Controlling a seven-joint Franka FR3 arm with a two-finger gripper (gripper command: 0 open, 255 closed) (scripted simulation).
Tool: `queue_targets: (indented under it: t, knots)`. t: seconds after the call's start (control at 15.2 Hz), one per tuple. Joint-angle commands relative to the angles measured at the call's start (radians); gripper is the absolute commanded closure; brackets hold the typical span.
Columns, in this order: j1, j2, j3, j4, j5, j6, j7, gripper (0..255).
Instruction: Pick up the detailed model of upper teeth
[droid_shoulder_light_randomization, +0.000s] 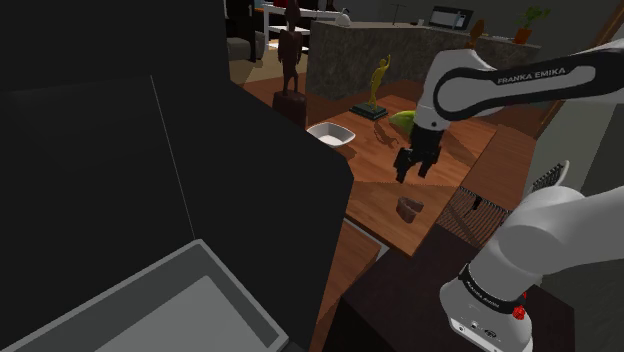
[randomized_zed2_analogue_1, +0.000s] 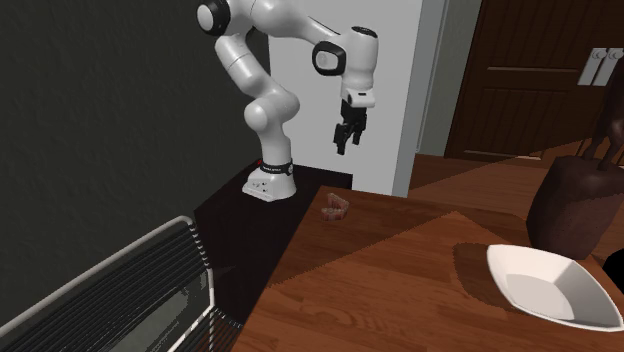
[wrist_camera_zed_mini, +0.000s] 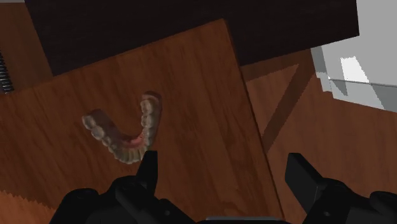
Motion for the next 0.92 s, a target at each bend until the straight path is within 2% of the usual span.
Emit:
queue_targets:
  t: [0.0,0.59,0.86]
  knots:
    - [-0.024,0.035,-0.015,-0.037,-0.019,0.072,-0.001,0]
    - [-0.125,0.315,-0.081,-0.149,-0.097,0.455,0.009,0]
    - [-0.122,0.373,-0.086,-0.159,-0.095,0.522,0.005,0]
